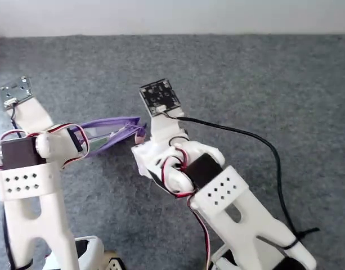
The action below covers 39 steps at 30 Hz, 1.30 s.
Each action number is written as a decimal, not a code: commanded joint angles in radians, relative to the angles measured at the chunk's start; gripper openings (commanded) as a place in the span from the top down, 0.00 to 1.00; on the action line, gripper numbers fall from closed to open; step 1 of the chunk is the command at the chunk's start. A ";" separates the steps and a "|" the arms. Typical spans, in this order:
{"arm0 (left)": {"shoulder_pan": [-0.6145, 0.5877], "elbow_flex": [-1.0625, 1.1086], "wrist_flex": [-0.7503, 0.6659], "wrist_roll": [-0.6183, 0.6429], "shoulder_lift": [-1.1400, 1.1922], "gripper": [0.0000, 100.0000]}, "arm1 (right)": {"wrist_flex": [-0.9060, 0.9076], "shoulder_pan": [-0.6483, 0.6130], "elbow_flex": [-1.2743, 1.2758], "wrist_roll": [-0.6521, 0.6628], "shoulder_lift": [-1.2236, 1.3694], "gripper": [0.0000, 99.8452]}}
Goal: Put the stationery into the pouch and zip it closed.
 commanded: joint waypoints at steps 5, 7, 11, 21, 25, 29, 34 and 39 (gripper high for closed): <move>-0.006 0.004 0.005 0.020 0.017 0.99 | -0.056 0.005 -0.002 0.055 0.001 0.76; -0.006 0.004 0.005 0.020 0.017 0.99 | -0.056 -0.008 -0.002 0.078 -0.005 0.79; -0.006 0.004 0.003 0.020 0.017 0.99 | -0.058 -0.025 -0.002 0.140 -0.005 0.80; -0.006 0.004 0.002 0.020 0.017 0.99 | -0.074 -0.021 0.000 0.192 -0.007 0.80; -0.006 0.004 0.000 0.020 0.017 0.99 | -0.077 -0.025 0.000 0.193 -0.005 0.80; -0.006 0.004 0.002 0.020 0.017 0.99 | -0.076 -0.021 0.000 0.196 -0.005 0.80; -0.008 0.004 0.003 0.020 0.017 0.99 | -0.077 -0.025 0.000 0.196 -0.005 0.80; -0.006 0.004 0.002 0.020 0.017 0.99 | -0.077 -0.022 0.000 0.196 -0.005 0.84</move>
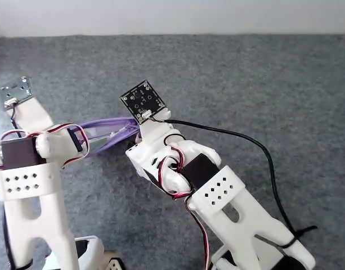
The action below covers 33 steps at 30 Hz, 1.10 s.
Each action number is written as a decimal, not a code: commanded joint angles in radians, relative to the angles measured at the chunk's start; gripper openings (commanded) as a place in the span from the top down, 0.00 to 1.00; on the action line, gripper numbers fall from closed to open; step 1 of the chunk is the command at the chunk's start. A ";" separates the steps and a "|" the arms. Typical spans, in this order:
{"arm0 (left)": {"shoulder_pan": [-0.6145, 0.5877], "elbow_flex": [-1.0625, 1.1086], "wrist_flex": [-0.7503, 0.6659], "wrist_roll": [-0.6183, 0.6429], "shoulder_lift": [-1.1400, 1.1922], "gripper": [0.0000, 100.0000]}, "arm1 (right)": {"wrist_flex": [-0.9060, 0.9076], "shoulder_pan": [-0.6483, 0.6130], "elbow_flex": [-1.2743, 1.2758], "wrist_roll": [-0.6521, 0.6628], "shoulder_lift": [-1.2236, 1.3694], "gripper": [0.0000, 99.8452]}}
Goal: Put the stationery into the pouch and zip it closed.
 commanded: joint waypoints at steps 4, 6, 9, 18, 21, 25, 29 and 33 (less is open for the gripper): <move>-0.006 0.004 0.000 0.020 0.017 0.99 | -0.025 -0.002 -0.009 0.011 -0.010 0.99; -0.006 0.004 0.000 0.020 0.017 0.99 | -0.025 -0.001 -0.011 0.011 -0.010 0.98; -0.009 0.004 0.002 0.020 0.017 0.99 | -0.025 -0.001 -0.012 0.011 -0.010 0.98; -0.012 -0.007 -0.002 0.020 0.009 0.98 | -0.016 -0.001 -0.008 0.052 -0.076 0.99; -0.012 -0.030 -0.002 0.020 0.017 0.94 | 0.030 0.001 -0.012 0.077 -0.130 0.99; -0.009 -0.036 -0.023 0.044 0.032 0.75 | 0.127 0.001 -0.012 0.072 -0.209 0.99; -0.002 -0.074 -0.025 0.118 0.080 0.60 | 0.205 0.001 -0.012 0.072 -0.282 0.99; 0.061 -0.197 -0.029 0.120 0.167 0.59 | 0.286 0.001 -0.008 0.069 -0.331 0.99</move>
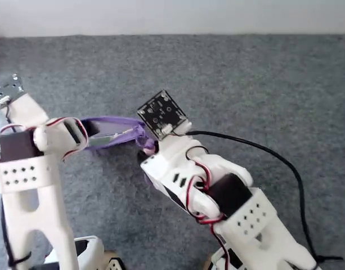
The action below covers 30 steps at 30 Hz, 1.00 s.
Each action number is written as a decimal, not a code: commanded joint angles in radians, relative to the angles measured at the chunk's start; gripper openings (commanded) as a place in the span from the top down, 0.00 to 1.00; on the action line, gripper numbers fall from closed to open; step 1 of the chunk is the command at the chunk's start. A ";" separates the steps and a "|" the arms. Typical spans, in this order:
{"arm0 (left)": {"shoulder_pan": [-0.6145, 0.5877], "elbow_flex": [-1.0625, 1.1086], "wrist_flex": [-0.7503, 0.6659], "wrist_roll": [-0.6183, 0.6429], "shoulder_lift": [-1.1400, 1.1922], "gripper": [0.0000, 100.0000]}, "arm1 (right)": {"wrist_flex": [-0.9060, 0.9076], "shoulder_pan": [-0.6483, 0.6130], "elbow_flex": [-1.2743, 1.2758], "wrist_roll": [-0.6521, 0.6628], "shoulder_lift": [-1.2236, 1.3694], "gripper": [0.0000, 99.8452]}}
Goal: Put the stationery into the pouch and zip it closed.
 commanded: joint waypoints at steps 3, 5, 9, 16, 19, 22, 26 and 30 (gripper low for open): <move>0.137 -0.237 -0.021 0.015 0.164 0.59 | 0.110 -0.004 -0.008 0.006 -0.087 0.99; 0.209 -0.334 -0.021 0.014 0.245 0.59 | 0.137 -0.004 -0.008 0.006 -0.107 0.99; 0.333 -0.542 -0.015 0.012 0.422 0.59 | 0.197 -0.002 -0.006 -0.002 -0.150 0.99; 0.523 -0.805 0.038 -0.041 0.632 0.59 | 0.278 0.213 0.000 -0.051 -0.182 0.99; 0.588 -0.823 0.038 -0.069 0.635 0.59 | 0.288 0.325 0.000 -0.051 -0.182 0.99; 0.641 -0.825 0.038 -0.087 0.634 0.59 | 0.291 0.384 0.000 -0.051 -0.182 0.99; 0.661 -0.825 0.038 -0.089 0.631 0.59 | 0.291 0.421 0.002 -0.051 -0.182 0.99; 0.664 -0.825 0.038 -0.089 0.563 0.59 | 0.280 0.449 0.032 -0.051 -0.182 0.99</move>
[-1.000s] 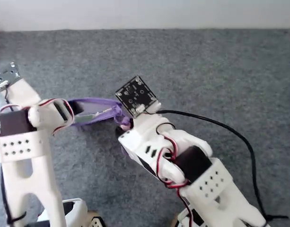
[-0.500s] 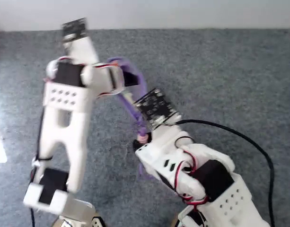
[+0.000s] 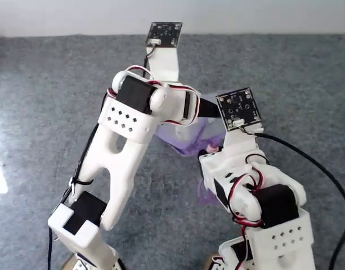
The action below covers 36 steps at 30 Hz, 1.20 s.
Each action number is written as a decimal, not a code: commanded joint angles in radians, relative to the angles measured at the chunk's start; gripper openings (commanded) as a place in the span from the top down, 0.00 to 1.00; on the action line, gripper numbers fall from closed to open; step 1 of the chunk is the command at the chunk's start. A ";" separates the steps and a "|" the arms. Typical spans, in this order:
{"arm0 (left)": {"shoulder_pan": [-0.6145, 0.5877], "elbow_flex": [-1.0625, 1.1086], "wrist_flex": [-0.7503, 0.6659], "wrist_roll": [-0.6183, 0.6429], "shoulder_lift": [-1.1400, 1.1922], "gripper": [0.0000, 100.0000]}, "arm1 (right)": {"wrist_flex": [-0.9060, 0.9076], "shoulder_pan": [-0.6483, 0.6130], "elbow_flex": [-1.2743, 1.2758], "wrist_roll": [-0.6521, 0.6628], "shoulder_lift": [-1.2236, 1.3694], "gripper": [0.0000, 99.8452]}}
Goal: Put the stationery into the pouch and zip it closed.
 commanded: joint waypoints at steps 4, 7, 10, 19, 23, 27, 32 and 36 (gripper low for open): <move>-0.009 -0.031 0.020 -0.011 -0.158 0.59 | -0.033 0.038 0.006 -0.012 -0.018 0.99; -0.046 0.030 0.020 -0.011 -0.212 0.59 | -0.088 0.051 0.002 -0.012 -0.018 0.99; -0.081 0.087 0.020 -0.011 -0.281 0.59 | -0.127 0.053 0.002 -0.011 -0.018 0.99; -0.110 0.300 0.018 -0.041 -0.565 0.59 | -0.203 0.054 -0.002 0.075 -0.018 0.99; -0.068 0.447 0.017 -0.112 -0.686 0.59 | -0.243 0.081 0.000 0.094 -0.013 0.99; -0.046 0.526 -0.041 -0.184 -0.753 0.59 | -0.243 0.081 0.000 0.097 -0.016 0.99; -0.043 0.662 -0.170 -0.273 -0.763 0.59 | -0.243 0.081 0.000 0.098 -0.016 0.99; -0.037 0.763 -0.305 -0.347 -0.755 0.59 | -0.243 0.079 0.000 0.167 -0.016 0.99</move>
